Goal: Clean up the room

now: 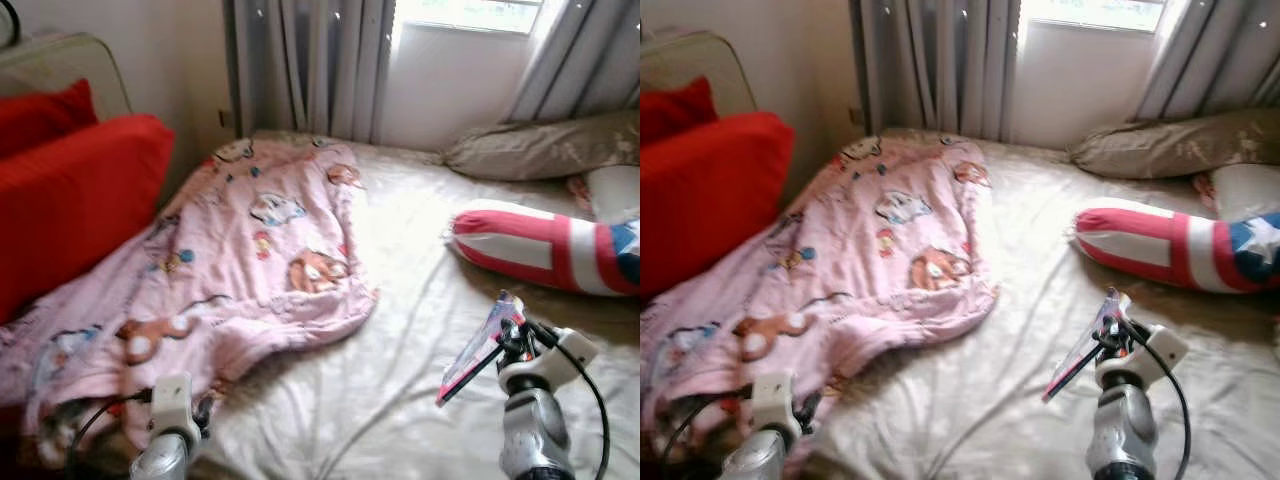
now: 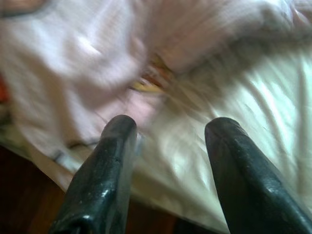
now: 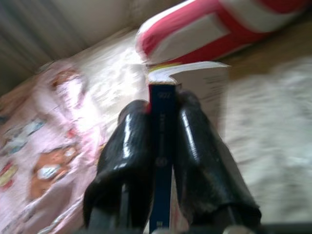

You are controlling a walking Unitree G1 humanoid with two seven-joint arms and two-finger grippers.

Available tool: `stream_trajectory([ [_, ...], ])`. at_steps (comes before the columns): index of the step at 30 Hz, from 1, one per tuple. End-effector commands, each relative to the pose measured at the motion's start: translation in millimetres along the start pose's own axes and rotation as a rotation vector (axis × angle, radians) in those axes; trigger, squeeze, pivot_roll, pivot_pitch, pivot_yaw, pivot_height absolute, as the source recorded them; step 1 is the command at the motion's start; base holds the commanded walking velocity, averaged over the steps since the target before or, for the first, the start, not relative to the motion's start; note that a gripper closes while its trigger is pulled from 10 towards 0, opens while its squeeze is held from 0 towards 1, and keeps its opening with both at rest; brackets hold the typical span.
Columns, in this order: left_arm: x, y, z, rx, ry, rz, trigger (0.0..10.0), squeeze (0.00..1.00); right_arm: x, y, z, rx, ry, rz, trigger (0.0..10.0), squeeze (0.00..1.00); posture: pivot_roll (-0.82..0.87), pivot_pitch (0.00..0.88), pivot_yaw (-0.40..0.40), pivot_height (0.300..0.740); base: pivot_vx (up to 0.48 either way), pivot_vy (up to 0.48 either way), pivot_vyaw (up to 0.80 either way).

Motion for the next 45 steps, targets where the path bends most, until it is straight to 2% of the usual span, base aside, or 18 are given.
stream_trajectory([
  [1, -5.0, 10, 3.4, -0.031, -0.012, 0.000, 10.0, 0.00, 1.9, 12, 4.4, -0.045, 0.014, -0.016, 10.0, 0.00, -0.03, 0.000, -0.045, 0.740, 0.000, -0.458, -0.54],
  [14, -6.9, 13, 4.4, -0.037, -0.020, 0.004, 10.0, 0.00, -2.6, 9, 0.6, -0.050, 0.001, -0.007, 10.0, 0.00, -0.04, 0.000, -0.044, 0.740, 0.000, -0.441, -0.04],
  [28, -7.6, 7, 2.4, -0.022, -0.019, -0.015, 10.0, 0.00, -2.6, 10, 1.1, -0.053, -0.001, -0.005, 10.0, 0.00, -0.04, 0.010, -0.047, 0.740, 0.000, 0.000, 0.00],
  [37, -9.6, 5, 1.8, -0.015, -0.024, -0.025, 10.0, 0.00, -8.8, 10, -1.7, -0.050, -0.016, -0.005, 10.0, 0.00, -0.04, 0.015, -0.051, 0.740, 0.000, 0.000, 0.00],
  [45, -9.8, 0, 0.4, 0.007, -0.024, -0.031, 10.0, 0.00, -5.8, 11, 0.1, -0.050, -0.005, -0.004, 10.0, 0.00, -0.05, 0.024, -0.051, 0.740, 0.000, 0.000, 0.00],
])
Point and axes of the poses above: a point about 5 cm out from each wrist's last joint towards the gripper, its own z axis pointing out of the wrist towards the gripper, its own y axis along the axis of the wrist's last joint, x = y × z, the point moved 1 cm from there along z, pointing out of the wrist towards the gripper, and after that the axes turned 10 degrees about z, right-handed, at the moved point
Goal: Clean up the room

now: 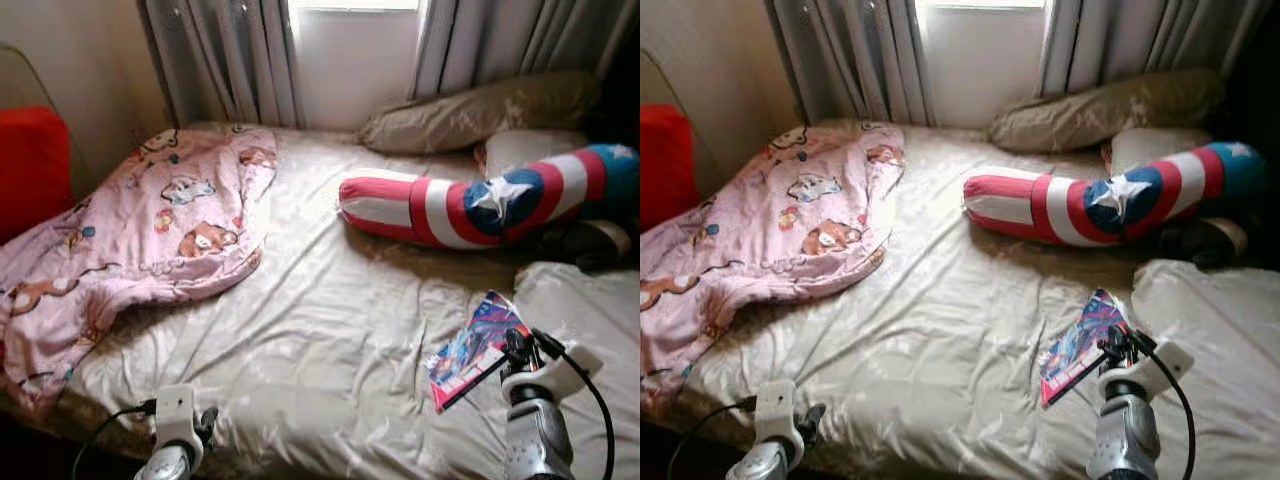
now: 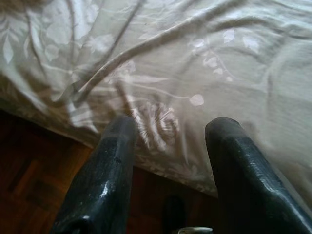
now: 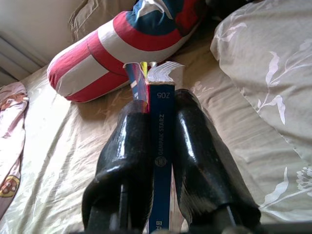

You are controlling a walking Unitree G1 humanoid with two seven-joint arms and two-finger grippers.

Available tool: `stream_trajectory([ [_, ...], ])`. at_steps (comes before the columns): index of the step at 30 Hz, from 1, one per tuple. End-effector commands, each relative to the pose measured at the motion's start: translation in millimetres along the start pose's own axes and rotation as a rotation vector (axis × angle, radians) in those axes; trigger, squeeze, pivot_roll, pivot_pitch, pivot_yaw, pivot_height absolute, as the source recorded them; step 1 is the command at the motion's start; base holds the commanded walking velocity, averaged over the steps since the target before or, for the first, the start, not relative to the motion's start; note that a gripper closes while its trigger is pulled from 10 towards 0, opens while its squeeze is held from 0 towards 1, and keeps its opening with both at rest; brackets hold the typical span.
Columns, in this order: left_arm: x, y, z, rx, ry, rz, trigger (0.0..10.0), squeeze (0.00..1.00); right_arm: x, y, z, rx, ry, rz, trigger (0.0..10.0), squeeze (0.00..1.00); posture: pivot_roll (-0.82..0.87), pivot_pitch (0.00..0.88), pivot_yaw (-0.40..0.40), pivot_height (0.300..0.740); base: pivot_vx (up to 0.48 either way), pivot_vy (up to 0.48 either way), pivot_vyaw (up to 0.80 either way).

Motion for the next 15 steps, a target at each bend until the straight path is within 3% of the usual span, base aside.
stream_trajectory([
  [1, 3.7, -1.5, -0.1, 0.015, 0.007, 0.001, 10.0, 0.00, 10.1, 7.0, 5.0, -0.032, 0.040, -0.002, 10.0, 0.00, -0.05, 0.025, -0.050, 0.740, 0.000, 0.000, 0.00],
  [15, 3.9, -6.7, -1.9, 0.032, 0.007, 0.003, 10.0, 0.00, 10.5, 2.6, 3.4, 0.000, 0.065, 0.000, 10.0, 0.00, -0.05, 0.028, -0.061, 0.740, 0.000, 0.000, 0.00],
])
Point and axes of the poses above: a point about 5 cm out from each wrist's last joint towards the gripper, its own z axis pointing out of the wrist towards the gripper, its own y axis along the axis of the wrist's last joint, x = y × z, the point moved 1 cm from there along z, pointing out of the wrist towards the gripper, and after that the axes turned 10 degrees about z, right-handed, at the moved point
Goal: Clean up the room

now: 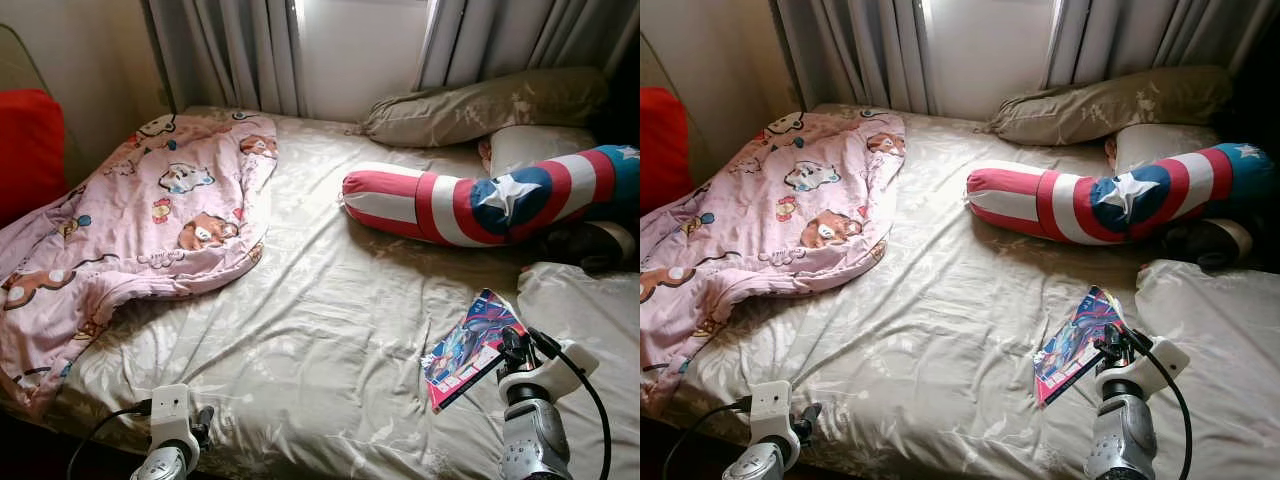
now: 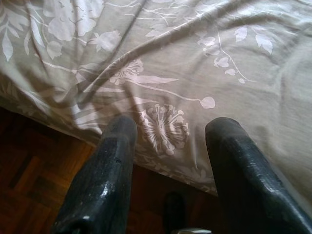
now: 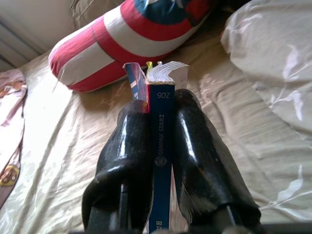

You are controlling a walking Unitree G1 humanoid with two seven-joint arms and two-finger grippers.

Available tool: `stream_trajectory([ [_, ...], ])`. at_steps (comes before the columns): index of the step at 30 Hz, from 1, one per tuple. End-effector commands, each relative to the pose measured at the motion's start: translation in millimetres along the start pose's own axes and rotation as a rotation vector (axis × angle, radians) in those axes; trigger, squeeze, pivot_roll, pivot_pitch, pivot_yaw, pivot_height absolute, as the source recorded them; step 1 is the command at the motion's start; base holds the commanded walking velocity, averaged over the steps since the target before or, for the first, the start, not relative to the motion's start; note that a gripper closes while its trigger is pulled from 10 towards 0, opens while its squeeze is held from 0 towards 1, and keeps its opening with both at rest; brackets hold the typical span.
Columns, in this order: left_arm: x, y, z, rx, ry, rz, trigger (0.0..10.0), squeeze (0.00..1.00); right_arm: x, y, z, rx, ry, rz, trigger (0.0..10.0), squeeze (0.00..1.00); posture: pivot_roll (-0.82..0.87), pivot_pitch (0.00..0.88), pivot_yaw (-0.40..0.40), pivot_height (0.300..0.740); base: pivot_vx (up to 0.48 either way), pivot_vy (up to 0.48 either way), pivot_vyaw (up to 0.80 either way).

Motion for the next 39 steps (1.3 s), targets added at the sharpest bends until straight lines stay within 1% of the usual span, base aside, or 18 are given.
stream_trajectory([
  [1, 1.2, -7.8, -2.2, 0.035, -0.002, 0.006, 10.0, 0.00, 6.7, 7.2, 3.7, -0.025, 0.037, -0.001, 10.0, 0.00, -0.05, 0.028, -0.060, 0.740, 0.000, 0.000, 0.00],
  [6, 1.4, -9.1, -2.6, 0.040, -0.003, 0.007, 10.0, 0.00, 6.7, 6.6, 4.0, -0.018, 0.038, -0.001, 10.0, 0.00, -0.05, 0.027, -0.059, 0.740, 0.000, 0.000, 0.00],
  [7, 1.5, -9.8, -2.9, 0.042, -0.003, 0.007, 10.0, 0.00, 6.5, 5.8, 3.8, -0.012, 0.039, -0.001, 10.0, 0.00, -0.05, 0.016, -0.056, 0.740, 0.000, 0.000, 0.00],
  [9, 2.1, -12.2, -3.9, 0.047, -0.001, 0.006, 10.0, 0.00, 5.8, 3.5, 2.5, 0.000, 0.042, 0.010, 10.0, 0.00, -0.05, 0.012, -0.056, 0.740, 0.000, 0.000, -0.74],
  [14, 2.9, -12.2, -4.1, 0.044, -0.004, 0.015, 10.0, 0.00, 7.7, 2.5, 3.2, 0.014, 0.056, -0.001, 10.0, 0.00, -0.05, 0.030, -0.057, 0.740, 0.000, 0.000, -0.73],
  [20, 2.1, -12.3, -4.3, 0.042, -0.012, 0.024, 10.0, 0.00, 9.8, 5.2, 4.4, 0.003, 0.066, 0.009, 10.0, 0.00, -0.06, 0.033, -0.052, 0.740, 0.000, 0.000, -0.71],
  [23, 1.3, -14.2, -5.0, 0.047, -0.013, 0.026, 10.0, 0.00, 6.6, 5.8, 3.1, 0.001, 0.054, 0.001, 10.0, 0.00, -0.06, 0.030, -0.055, 0.740, 0.000, 0.000, -0.70],
  [35, -2.4, -12.9, -5.1, 0.031, -0.029, 0.033, 10.0, 0.00, 12.5, 8.8, 6.0, -0.015, 0.072, 0.004, 10.0, 0.00, -0.05, 0.068, -0.064, 0.740, 0.000, 0.000, 0.00],
  [39, -1.6, -12.1, -4.9, 0.027, -0.016, 0.030, 10.0, 0.00, 10.0, 8.5, 4.9, -0.011, 0.070, 0.015, 10.0, 0.00, -0.05, 0.070, -0.071, 0.740, 0.000, 0.000, -0.70],
])
Point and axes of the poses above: a point about 5 cm out from each wrist's last joint towards the gripper, its own z axis pointing out of the wrist towards the gripper, its own y axis along the axis of the wrist's last joint, x = y × z, the point moved 1 cm from there along z, pointing out of the wrist towards the gripper, and after that the axes turned 10 degrees about z, right-handed, at the moved point
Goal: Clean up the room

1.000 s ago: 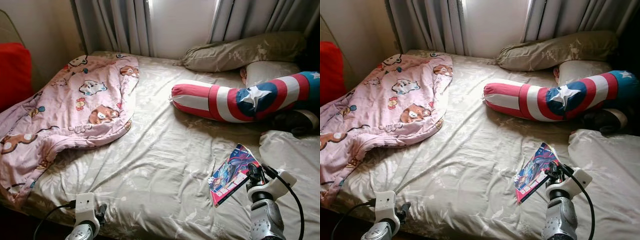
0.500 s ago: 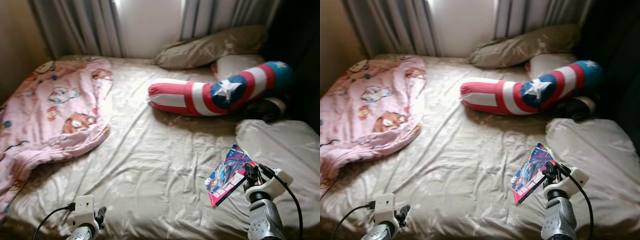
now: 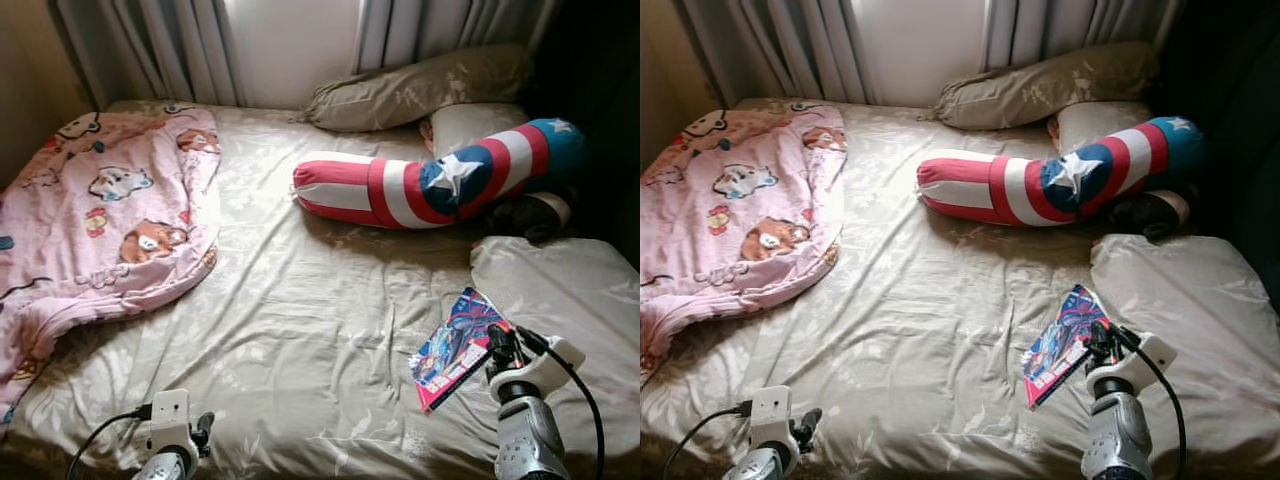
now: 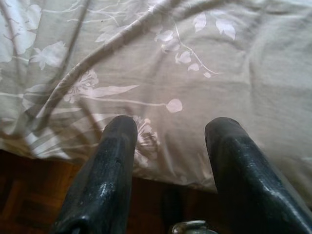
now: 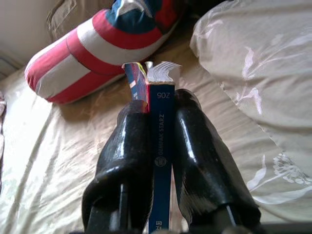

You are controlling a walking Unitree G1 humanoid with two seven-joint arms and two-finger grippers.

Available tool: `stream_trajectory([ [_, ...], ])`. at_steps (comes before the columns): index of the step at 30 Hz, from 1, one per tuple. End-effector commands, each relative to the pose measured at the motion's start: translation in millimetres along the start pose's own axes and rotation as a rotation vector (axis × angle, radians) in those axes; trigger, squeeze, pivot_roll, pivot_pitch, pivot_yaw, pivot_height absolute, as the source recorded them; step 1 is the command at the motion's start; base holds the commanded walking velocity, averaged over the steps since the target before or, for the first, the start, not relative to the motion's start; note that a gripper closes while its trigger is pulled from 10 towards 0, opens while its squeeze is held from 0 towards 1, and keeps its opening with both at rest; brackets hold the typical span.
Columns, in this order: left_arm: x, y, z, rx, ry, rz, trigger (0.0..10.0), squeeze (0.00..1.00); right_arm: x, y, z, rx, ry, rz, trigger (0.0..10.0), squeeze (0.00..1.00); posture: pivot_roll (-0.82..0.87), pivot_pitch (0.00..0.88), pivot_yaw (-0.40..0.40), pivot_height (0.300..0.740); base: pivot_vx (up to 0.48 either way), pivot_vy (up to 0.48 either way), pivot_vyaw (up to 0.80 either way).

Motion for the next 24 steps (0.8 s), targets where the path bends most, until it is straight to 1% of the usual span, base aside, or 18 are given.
stream_trajectory([
  [1, -1.7, -0.5, -0.5, -0.004, -0.005, 0.016, 10.0, 0.00, 0.9, 9.4, 1.6, -0.034, 0.013, -0.001, 10.0, 0.00, -0.04, 0.070, -0.073, 0.740, 0.000, 0.000, -0.70],
  [8, 0.7, -1.0, -1.2, -0.011, 0.005, 0.009, 10.0, 0.00, 2.1, 9.6, 1.8, -0.038, 0.018, -0.004, 10.0, 0.00, -0.04, 0.089, -0.080, 0.740, 0.000, 0.000, -0.67],
  [16, -0.6, -3.4, -2.6, -0.013, 0.005, 0.006, 10.0, 0.00, 2.4, 10.5, 1.3, -0.045, 0.020, -0.006, 10.0, 0.00, -0.04, 0.091, -0.086, 0.740, 0.000, 0.000, 0.00],
  [19, -2.5, -3.4, -2.7, -0.014, -0.003, 0.032, 10.0, 0.00, 3.6, 8.1, 2.2, -0.019, 0.026, -0.009, 10.0, 0.00, -0.03, 0.092, -0.089, 0.740, 0.000, -0.192, 0.00],
  [23, -3.2, -2.9, -2.4, -0.016, 0.007, 0.011, 10.0, 0.00, 4.9, 9.9, 3.4, -0.027, 0.035, -0.009, 10.0, 0.00, -0.04, 0.097, -0.086, 0.740, 0.000, -0.073, -0.71],
  [24, -3.8, -1.9, -2.2, -0.020, 0.005, 0.013, 10.0, 0.00, 5.1, 11.5, 3.5, -0.039, 0.033, -0.012, 10.0, 0.00, -0.04, 0.101, -0.087, 0.740, 0.000, 0.000, 0.00],
])
Point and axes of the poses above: a point about 5 cm out from each wrist's last joint towards the gripper, its own z axis pointing out of the wrist towards the gripper, its own y axis along the axis of the wrist's last joint, x = y × z, the point moved 1 cm from there along z, pointing out of the wrist towards the gripper, and after that the axes turned 10 degrees about z, right-handed, at the moved point
